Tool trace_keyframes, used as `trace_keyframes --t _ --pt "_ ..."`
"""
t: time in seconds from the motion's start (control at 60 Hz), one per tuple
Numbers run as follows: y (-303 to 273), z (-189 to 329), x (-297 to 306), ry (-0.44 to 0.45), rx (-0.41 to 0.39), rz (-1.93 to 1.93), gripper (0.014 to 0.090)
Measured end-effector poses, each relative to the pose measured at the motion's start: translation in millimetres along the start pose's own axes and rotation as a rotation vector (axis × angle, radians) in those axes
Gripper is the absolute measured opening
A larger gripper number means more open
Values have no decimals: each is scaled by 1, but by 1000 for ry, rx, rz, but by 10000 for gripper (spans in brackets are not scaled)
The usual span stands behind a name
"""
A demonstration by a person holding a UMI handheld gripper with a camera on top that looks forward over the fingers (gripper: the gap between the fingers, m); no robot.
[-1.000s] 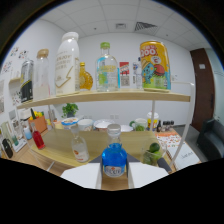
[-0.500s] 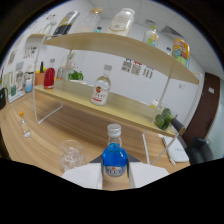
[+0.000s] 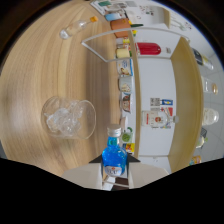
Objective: Make me a cup of Mount Fuji.
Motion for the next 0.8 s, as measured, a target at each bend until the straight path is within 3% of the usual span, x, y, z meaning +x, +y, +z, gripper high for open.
trace_keyframes --t 0.25,0.5,0.617,0.8 --pt "8 5 3 1 -80 -295 346" --pt "0 2 6 -9 -52 -250 346" --pt "-8 -10 19 -8 13 -25 350" --pt "-25 -44 47 -83 218 582 351"
